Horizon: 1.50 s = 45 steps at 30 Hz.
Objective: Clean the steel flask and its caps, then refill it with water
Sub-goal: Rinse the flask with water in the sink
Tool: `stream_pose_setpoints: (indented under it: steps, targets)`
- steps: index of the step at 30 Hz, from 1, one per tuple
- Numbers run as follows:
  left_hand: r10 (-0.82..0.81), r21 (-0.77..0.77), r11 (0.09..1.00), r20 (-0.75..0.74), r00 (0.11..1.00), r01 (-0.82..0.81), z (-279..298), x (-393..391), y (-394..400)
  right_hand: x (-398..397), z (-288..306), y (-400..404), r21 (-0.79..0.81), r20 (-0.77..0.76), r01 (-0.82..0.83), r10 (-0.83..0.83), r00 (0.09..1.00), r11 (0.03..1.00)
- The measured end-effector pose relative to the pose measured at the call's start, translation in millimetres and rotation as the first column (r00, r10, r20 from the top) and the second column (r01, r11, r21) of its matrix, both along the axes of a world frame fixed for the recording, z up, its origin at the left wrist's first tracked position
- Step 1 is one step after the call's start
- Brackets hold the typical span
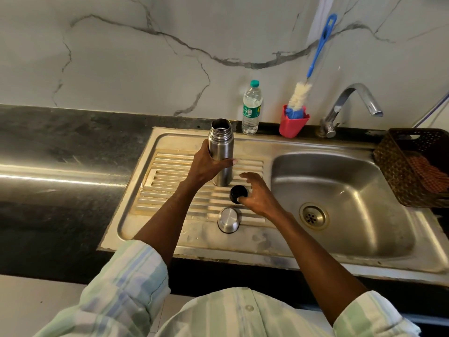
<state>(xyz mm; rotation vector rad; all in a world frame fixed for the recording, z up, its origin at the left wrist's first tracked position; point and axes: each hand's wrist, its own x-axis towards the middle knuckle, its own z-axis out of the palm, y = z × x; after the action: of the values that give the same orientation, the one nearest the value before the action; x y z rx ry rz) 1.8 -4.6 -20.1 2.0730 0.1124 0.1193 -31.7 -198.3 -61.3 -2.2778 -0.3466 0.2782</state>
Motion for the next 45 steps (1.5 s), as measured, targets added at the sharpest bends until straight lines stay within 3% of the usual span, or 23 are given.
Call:
stream_pose_setpoints:
  steps: [11,18,28,35,39,42,45]
  targets:
    - [0.148,0.023,0.989,0.043,0.988,-0.149,5,-8,-22,9,24,-38,0.207,0.028,0.163,-0.172,0.985,0.965]
    - [0.183,-0.085,0.981,0.139,0.973,-0.172,34,-7,-110,18,43,-121,0.227,-0.021,0.204,-0.204,0.979,0.952]
    - [0.027,-0.249,0.968,-0.066,0.997,-0.043,19,-10,-272,14,47,-240,0.232,-0.047,0.157,-0.150,0.988,0.960]
    - [-0.101,-0.299,0.953,-0.141,0.985,0.055,7,-27,-343,-3,26,-290,0.197,-0.094,0.294,-0.280,0.955,0.935]
    - [-0.296,-0.299,0.927,-0.218,0.930,0.225,4,-28,-348,-9,18,-303,0.153,-0.043,0.344,-0.342,0.939,0.926]
    - [-0.438,-0.270,0.891,-0.299,0.848,0.365,-9,-28,-326,-13,16,-307,0.015,0.014,0.335,-0.335,0.942,0.942]
    - [-0.335,-0.239,0.934,-0.328,0.883,0.265,-34,-29,-303,-13,16,-307,-0.151,0.074,0.339,-0.331,0.941,0.929]
